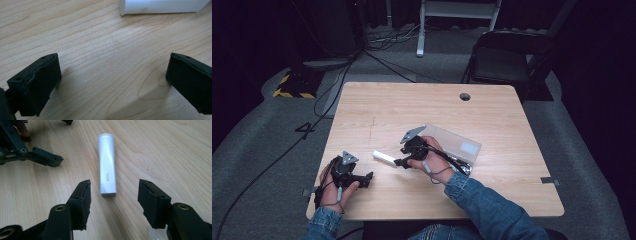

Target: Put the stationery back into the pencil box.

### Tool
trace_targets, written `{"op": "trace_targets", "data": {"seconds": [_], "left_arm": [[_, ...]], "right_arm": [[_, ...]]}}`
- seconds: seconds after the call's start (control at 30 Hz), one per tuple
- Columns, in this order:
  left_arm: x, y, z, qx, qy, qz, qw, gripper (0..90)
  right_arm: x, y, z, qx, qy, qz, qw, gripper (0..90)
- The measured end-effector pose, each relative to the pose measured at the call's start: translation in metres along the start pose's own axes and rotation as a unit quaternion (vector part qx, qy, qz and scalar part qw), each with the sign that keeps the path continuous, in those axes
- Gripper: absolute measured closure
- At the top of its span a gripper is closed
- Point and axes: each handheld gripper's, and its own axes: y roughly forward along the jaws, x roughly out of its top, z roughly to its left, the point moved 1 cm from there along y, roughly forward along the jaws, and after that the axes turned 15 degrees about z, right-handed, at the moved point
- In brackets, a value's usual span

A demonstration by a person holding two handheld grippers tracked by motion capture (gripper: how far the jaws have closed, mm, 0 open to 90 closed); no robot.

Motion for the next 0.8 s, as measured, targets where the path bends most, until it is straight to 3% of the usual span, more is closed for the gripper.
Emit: {"op": "trace_targets", "data": {"seconds": [0.4, 0.8], "left_arm": [[0.000, 0.000, 0.000, 0.000, 0.000, 0.000, 1.0000, 0.3], [0.000, 0.000, 0.000, 0.000, 0.000, 0.000, 1.0000, 0.3]], "right_arm": [[0.006, 0.026, 0.008, -0.012, -0.016, 0.022, 0.9996, 56.9], [0.009, 0.034, 0.008, -0.032, -0.031, 0.026, 0.9987, 71.0]]}}
